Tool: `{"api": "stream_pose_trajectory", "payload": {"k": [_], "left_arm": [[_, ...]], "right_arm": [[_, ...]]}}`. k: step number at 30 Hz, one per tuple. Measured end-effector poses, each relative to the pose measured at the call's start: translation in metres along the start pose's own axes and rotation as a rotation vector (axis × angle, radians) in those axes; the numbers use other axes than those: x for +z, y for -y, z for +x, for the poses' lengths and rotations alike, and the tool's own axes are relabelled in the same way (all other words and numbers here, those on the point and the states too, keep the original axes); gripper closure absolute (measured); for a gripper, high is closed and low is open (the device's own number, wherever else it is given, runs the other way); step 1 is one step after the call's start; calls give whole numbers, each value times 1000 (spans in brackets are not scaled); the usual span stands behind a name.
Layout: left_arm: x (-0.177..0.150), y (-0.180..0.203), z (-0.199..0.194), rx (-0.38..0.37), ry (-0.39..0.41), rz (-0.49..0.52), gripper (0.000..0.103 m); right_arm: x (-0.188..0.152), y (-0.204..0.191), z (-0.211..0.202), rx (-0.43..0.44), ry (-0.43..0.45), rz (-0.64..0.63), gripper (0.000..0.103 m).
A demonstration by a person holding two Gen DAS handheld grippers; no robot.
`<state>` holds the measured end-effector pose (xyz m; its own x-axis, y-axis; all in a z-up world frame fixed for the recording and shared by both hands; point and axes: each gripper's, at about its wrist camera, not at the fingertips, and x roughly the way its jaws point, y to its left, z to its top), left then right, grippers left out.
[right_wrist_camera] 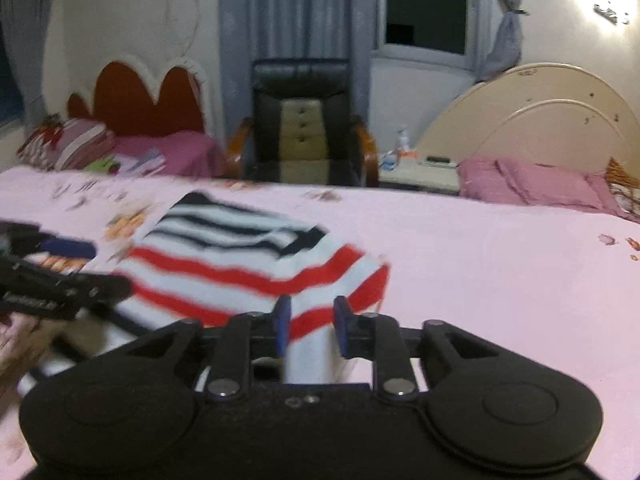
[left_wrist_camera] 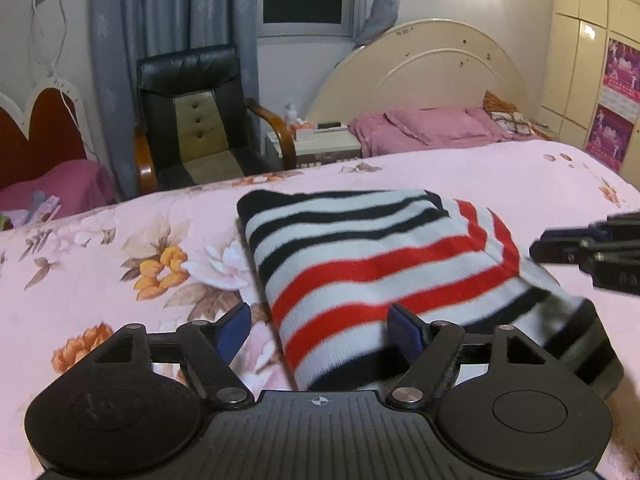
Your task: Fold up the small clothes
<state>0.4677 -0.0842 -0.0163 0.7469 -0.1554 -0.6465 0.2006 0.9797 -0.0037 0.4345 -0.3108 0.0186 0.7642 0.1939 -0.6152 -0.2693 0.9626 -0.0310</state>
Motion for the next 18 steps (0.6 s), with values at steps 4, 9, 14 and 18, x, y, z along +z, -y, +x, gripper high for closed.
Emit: {"api": "stream_pose_trajectory", "payload": {"k": [4,9,14,18], "left_arm": [[-10,1,-10,-13,-9,-10,28],[-24,-1,-12,-29,-42,-33,28],[-29,-1,-8,-25,-54,-28,28],[-32,-3,-12,-27,-56,-29,28]], "right_arm": [[-9,-13,-7,25,-29,-34,88],[-20,-23,3,-44,-109,-121,95],[-31,-17,11,-87,-101,-104,94],[-30,-12,11,-81,-108,-60,94]]}}
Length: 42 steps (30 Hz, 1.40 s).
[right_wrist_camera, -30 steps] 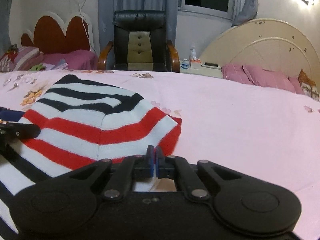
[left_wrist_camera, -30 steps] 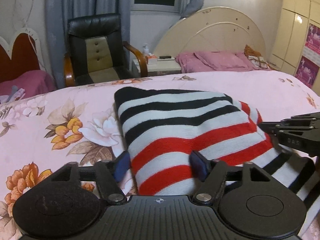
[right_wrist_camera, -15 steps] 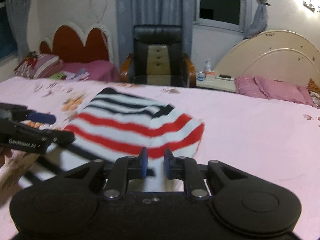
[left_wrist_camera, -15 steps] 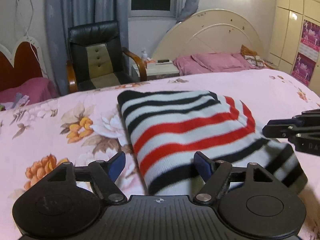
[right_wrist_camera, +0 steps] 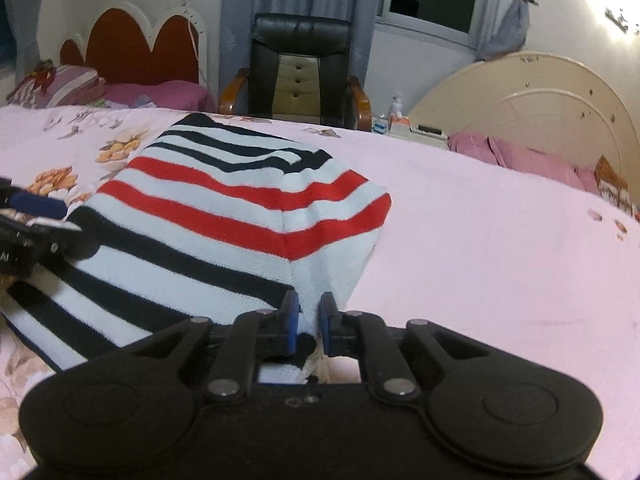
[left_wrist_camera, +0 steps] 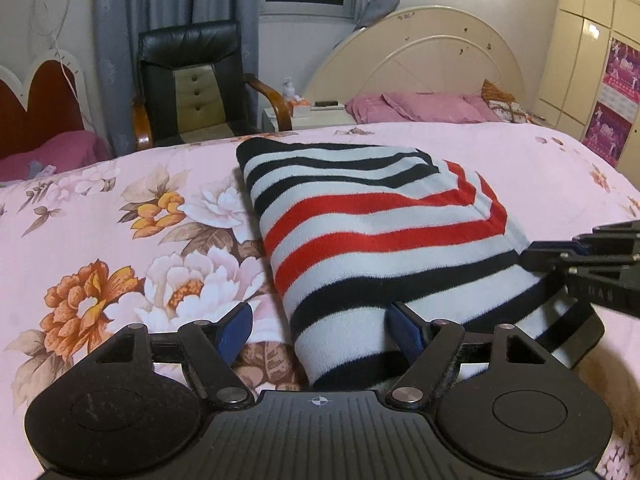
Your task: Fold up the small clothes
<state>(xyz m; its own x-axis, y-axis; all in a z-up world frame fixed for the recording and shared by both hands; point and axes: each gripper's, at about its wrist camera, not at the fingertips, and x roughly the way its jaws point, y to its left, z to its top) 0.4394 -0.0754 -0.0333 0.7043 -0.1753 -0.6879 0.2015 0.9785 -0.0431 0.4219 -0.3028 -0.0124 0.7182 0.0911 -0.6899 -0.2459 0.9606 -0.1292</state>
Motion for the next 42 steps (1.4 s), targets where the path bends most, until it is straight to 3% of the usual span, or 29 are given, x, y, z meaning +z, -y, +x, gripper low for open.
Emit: {"api": "stream_pose_trajectory", "payload": {"k": [4,5,6,7,8,9,13,14,19,23,31,42], "left_arm": [[-5,-5,-15,11,23,-14,28],[-5,-8,-19,10,37,-26,28],[-5,-15,-24,-6,55,-53,28],[-4,-23,-26,-33,63,-93,28],[-4,-33,-25,-62,63,-144,28],[-3,-43,-22,-103,55,-203,28],[-6,-76,4,-346,-28,-431,28],[-7,-79,11,-373,-52,-455,28],[-7,-84,37,-384,-117,-483,28],[-7,-86,54,-434,-135,-516,28],[13,-71,77,-434,-130,-458,31],[31,-48,64,-321,-85,-299,50]], "right_arm": [[2,7,-1,18,-19,49,91],[5,13,-7,33,-28,110,89],[7,23,-13,74,-28,214,77],[6,36,-19,130,-23,324,58],[4,49,-22,189,-13,417,48],[1,60,-23,226,0,484,44],[-4,89,-9,308,-6,587,45],[-6,94,-2,329,-22,599,45],[-26,122,40,511,-124,730,45],[-28,128,54,601,-142,713,45],[-2,118,79,712,-174,592,51],[4,96,59,605,-90,491,66]]}}
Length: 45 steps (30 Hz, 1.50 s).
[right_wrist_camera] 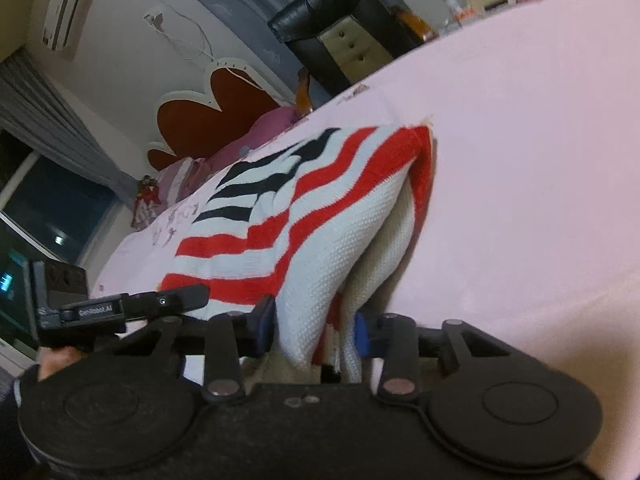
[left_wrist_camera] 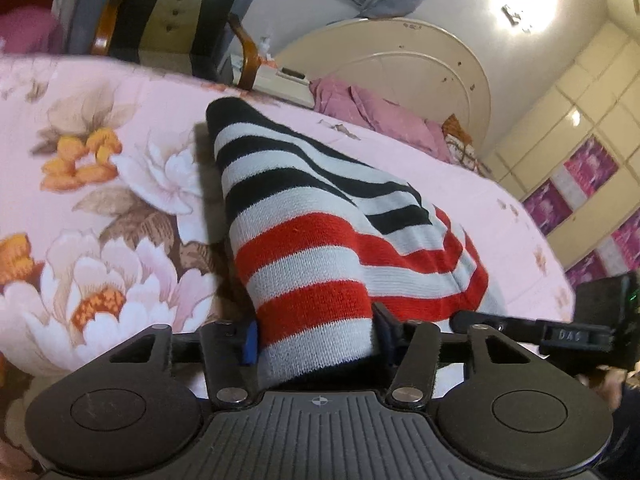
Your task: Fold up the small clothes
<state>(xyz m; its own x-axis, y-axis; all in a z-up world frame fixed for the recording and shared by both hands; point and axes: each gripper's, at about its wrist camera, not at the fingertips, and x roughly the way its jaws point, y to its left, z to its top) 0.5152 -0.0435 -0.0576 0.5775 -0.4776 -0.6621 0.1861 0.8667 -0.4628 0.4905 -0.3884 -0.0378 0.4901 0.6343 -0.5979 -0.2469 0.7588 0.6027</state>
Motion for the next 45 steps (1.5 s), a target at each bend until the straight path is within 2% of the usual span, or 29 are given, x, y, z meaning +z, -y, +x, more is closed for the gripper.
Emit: {"api": "stream_pose_trajectory", "payload": {"k": [7,14,24,31,39,45], "left_arm": [[-2,15,-13,24,34,45,53],[-8,45,-47,23,60,102,53],[0,75,-100,4,101,162,53],[7,75,-110,6,104,166,53],[20,40,-79,39,83,123,53],[13,12,-56,50,63,81,53]], "right_arm": [[-9,-32,-11,-90,59,-80,69],[-19,-82,-22,-109,68,-186,70],[-39,-157,-7,-112,98,-210,70],[-62,-218,37,-95,80,-228,70],[-83,-276,110,-38,19,-250,70],[-99,-298,158,0,-40,-243,70]]}}
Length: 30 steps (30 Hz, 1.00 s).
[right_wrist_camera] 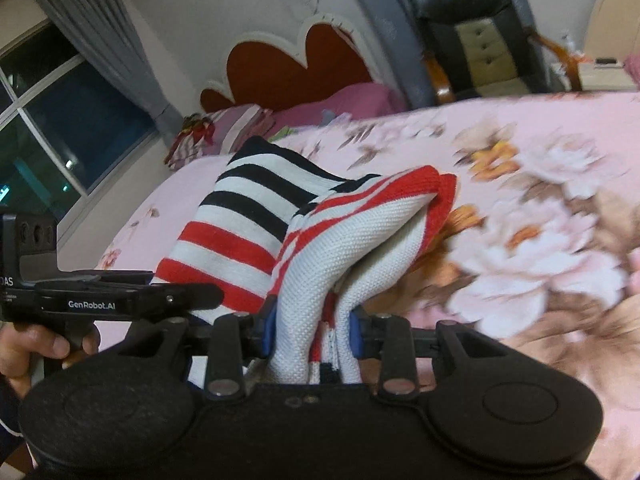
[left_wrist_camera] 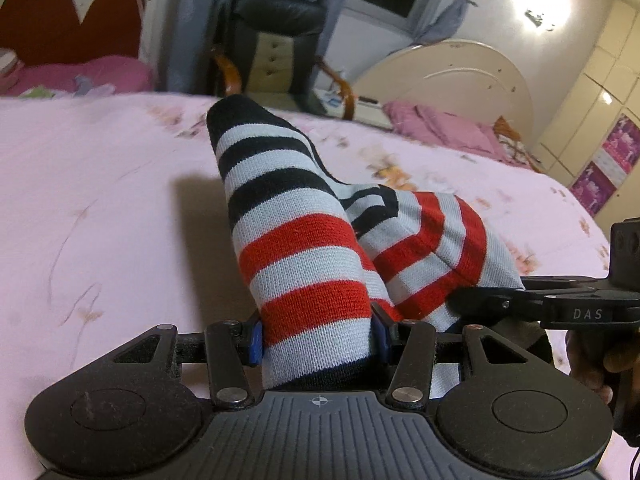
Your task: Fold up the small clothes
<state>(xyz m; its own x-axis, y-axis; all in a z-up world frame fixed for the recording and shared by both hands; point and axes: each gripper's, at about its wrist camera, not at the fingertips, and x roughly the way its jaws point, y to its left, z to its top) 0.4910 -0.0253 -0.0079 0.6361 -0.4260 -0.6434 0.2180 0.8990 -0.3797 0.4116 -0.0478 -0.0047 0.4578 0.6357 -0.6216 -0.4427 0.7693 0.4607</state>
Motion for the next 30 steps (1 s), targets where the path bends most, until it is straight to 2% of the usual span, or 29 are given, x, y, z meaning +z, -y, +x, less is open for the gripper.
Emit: {"api": "stream_pose_trajectory", "payload": {"k": [3,7,9,11,12,15,18,19,21,24,29,30], "left_arm": [[-9,-11,19,-17,-23,-41,53],[-20,-12,37,-57,-13,-91,48],[-27,-10,42,-56,1,-94,41],[-33,-6,44,-14,30,-48,23],[-33,-4,45,8,42,-28,19],[-30,-5,42,3,45,-57,18],[-36,-8,17,16,88,-68,18],[-42,-9,6,19,108,-70,18],[-56,-10,-14,16,130,-81,19],[-76,-10,-26,9,119,-105,19],[-101,2,-16,37,78,-103,19],[-104,4,-14,55,78,-97,19]], "right_arm": [[-7,-4,17,-11,-19,3,70],[-20,19,18,-16,-40,78,70],[-27,30,17,2,-42,119,71],[-31,38,20,21,-34,165,70],[-31,39,21,26,-29,179,70],[-32,37,19,23,-33,187,68],[-25,29,3,-27,-18,190,59],[-24,26,-8,-32,-4,186,61],[-23,23,-29,12,17,195,64],[-32,14,-54,70,-10,192,65],[-49,-7,-44,16,-94,147,68],[-51,-11,-40,-10,-102,131,81]]}}
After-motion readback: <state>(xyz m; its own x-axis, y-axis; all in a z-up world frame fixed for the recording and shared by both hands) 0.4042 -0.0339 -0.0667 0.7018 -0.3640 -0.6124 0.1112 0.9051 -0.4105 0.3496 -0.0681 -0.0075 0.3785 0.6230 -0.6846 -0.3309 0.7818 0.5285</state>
